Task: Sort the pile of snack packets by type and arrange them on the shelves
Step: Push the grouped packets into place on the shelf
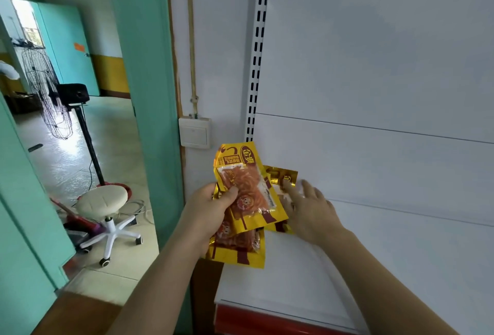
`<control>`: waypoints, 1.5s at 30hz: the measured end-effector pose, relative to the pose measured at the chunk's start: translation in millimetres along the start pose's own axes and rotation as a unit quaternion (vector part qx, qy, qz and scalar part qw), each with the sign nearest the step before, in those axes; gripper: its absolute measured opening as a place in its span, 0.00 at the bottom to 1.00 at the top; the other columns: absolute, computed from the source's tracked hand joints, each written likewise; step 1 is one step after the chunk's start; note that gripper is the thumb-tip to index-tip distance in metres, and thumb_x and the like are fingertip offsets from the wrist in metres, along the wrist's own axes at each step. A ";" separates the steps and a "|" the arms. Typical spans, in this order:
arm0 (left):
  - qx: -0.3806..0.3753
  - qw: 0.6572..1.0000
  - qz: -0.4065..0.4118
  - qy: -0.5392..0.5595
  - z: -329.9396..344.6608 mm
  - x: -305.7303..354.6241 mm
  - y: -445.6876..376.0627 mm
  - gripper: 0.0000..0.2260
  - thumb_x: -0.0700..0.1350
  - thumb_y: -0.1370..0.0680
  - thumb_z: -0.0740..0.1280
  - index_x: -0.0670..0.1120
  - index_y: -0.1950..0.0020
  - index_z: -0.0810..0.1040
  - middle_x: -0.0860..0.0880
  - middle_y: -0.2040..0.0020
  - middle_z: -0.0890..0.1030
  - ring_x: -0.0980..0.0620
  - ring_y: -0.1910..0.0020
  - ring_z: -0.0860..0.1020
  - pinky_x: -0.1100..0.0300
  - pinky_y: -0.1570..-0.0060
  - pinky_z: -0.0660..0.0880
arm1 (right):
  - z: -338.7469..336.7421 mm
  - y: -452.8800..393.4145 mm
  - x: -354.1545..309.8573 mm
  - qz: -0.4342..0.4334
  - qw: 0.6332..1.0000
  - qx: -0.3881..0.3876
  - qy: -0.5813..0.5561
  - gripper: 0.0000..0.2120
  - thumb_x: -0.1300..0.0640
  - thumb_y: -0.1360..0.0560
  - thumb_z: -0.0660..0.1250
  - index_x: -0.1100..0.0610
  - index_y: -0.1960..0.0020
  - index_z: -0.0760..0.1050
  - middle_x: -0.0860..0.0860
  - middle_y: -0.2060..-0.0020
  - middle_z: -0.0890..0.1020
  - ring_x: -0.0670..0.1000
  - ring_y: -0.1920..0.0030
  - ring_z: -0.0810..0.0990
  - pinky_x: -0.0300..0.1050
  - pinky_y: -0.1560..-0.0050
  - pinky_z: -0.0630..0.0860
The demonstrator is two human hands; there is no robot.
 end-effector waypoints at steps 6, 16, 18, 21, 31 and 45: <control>-0.002 0.999 0.028 -0.021 19.0 15.1 2.7 0.04 0.51 0.21 0.73 0.52 0.51 0.85 0.54 0.57 0.88 0.54 0.58 0.86 0.57 0.57 0.79 | -49.5 50.3 -28.9 -0.066 0.912 0.124 -0.387 0.21 0.41 0.21 0.64 0.32 0.30 0.65 0.38 0.53 0.83 0.37 0.50 0.81 0.31 0.55 0.77; 0.119 0.992 0.014 -0.051 -0.9 9.8 -7.6 0.12 0.49 0.16 0.62 0.43 0.50 0.81 0.38 0.51 0.84 0.38 0.51 0.83 0.39 0.46 0.80 | -41.8 49.2 16.4 0.063 0.893 0.201 -0.398 0.16 0.52 0.22 0.70 0.39 0.36 0.78 0.41 0.51 0.82 0.48 0.50 0.82 0.44 0.49 0.78; 0.166 0.984 0.027 -0.067 -15.5 11.6 -8.8 0.13 0.48 0.15 0.61 0.40 0.47 0.80 0.39 0.53 0.82 0.44 0.57 0.80 0.50 0.55 0.76 | -35.8 50.5 7.8 0.059 0.906 0.187 -0.374 0.16 0.52 0.22 0.69 0.39 0.36 0.78 0.44 0.55 0.82 0.49 0.55 0.81 0.40 0.56 0.74; 0.200 0.977 0.015 -0.071 -27.8 5.2 -10.2 0.13 0.45 0.14 0.59 0.38 0.46 0.79 0.45 0.57 0.77 0.52 0.64 0.72 0.55 0.61 0.69 | -16.6 51.4 -16.3 0.009 0.975 0.095 -0.199 0.15 0.48 0.19 0.64 0.40 0.33 0.75 0.49 0.55 0.79 0.52 0.54 0.78 0.41 0.58 0.68; 0.110 0.990 0.007 -0.085 -0.2 -1.4 -2.4 0.14 0.48 0.15 0.61 0.38 0.47 0.80 0.35 0.50 0.82 0.38 0.54 0.81 0.46 0.54 0.77 | -0.7 62.4 -28.8 -0.036 0.999 -0.013 -0.001 0.26 0.34 0.20 0.54 0.38 0.24 0.59 0.53 0.33 0.66 0.58 0.36 0.68 0.52 0.38 0.73; 0.050 0.954 0.143 -0.259 36.0 2.6 35.1 0.18 0.50 0.18 0.69 0.59 0.34 0.64 0.58 0.54 0.78 0.62 0.60 0.77 0.73 0.67 0.70 | -10.9 84.7 -27.4 -0.020 0.961 0.102 -0.256 0.19 0.47 0.20 0.66 0.45 0.30 0.75 0.47 0.49 0.83 0.49 0.50 0.81 0.41 0.50 0.78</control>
Point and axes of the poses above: each hand's wrist, its own y-axis away from the middle knuckle, its own z-axis out of the palm, x = y × z, the point moved 4 cm from there along -y, towards the middle knuckle
